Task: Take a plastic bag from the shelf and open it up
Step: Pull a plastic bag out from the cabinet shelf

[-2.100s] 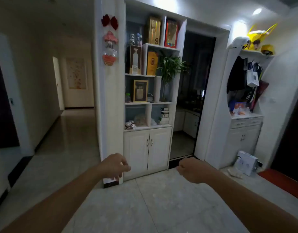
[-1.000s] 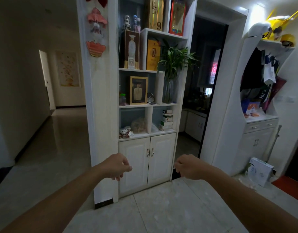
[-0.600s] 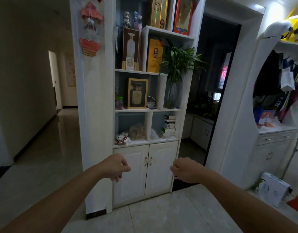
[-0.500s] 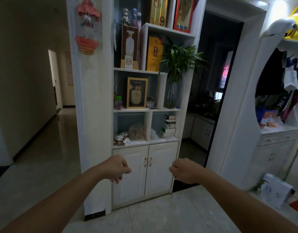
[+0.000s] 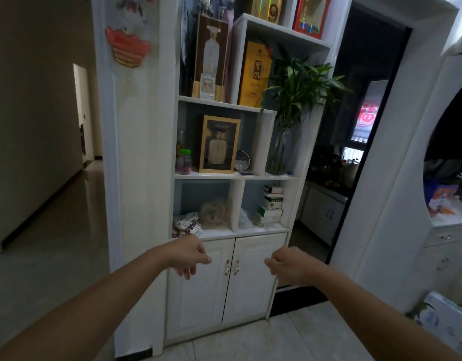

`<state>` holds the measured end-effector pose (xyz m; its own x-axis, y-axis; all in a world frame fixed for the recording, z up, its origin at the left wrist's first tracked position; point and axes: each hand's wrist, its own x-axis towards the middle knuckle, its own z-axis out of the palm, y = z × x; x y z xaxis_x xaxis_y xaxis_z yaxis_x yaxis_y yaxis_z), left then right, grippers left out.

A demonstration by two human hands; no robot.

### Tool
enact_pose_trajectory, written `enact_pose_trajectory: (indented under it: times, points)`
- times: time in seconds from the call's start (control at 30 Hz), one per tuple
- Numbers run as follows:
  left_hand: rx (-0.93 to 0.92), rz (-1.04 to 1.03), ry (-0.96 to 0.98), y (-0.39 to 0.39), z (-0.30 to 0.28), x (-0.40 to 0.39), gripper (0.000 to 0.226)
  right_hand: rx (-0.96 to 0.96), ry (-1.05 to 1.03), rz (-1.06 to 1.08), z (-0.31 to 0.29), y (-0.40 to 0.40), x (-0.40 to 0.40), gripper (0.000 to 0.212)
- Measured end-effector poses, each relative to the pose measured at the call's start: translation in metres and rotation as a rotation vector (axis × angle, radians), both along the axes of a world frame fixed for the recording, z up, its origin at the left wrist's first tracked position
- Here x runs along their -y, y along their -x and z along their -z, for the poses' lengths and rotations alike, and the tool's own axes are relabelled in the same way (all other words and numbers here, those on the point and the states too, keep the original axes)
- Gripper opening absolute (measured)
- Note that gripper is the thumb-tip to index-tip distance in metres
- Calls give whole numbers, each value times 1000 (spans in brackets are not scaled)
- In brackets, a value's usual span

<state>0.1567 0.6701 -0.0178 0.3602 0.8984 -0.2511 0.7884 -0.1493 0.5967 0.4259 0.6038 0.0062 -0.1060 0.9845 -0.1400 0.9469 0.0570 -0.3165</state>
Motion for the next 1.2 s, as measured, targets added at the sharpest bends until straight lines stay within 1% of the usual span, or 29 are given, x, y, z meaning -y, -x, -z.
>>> enact_pose_trajectory:
  times: [0.07,0.23,0.4,0.47,0.57,0.7,0.77,0.87,0.9,1.0,1.2]
  points:
    - [-2,13,7,3,-2,-28,36,-1,-5,18,-2,4,-28,49]
    - [-23,-2,-52,2,2,-92,33,-10,-11,19,0,8,-92,47]
    - [-50,21,0,-1,14,-146,33,-17,1,7,6,5,-151,49]
    - [-62,10,-13,-7,19,-168,32,-13,8,-14,9,0,-175,50]
    - [-53,-6,-39,-17,24,-201,28,9,11,-58,13,-9,-211,52]
    - [-22,-31,-19,-35,25,-243,24,15,6,-91,14,-30,-262,52]
    - [4,-61,-7,-45,25,-266,25,30,0,-102,12,-41,-289,52]
    - [30,-93,-8,-58,28,-295,22,39,0,-116,12,-55,-327,44]
    - [44,-104,-17,-62,31,-304,21,35,0,-127,13,-59,-338,46]
    - [73,-138,2,-70,38,-329,20,23,0,-146,22,-67,-370,51]
    - [52,-158,64,-76,65,-380,23,4,51,-171,47,-73,-428,45]
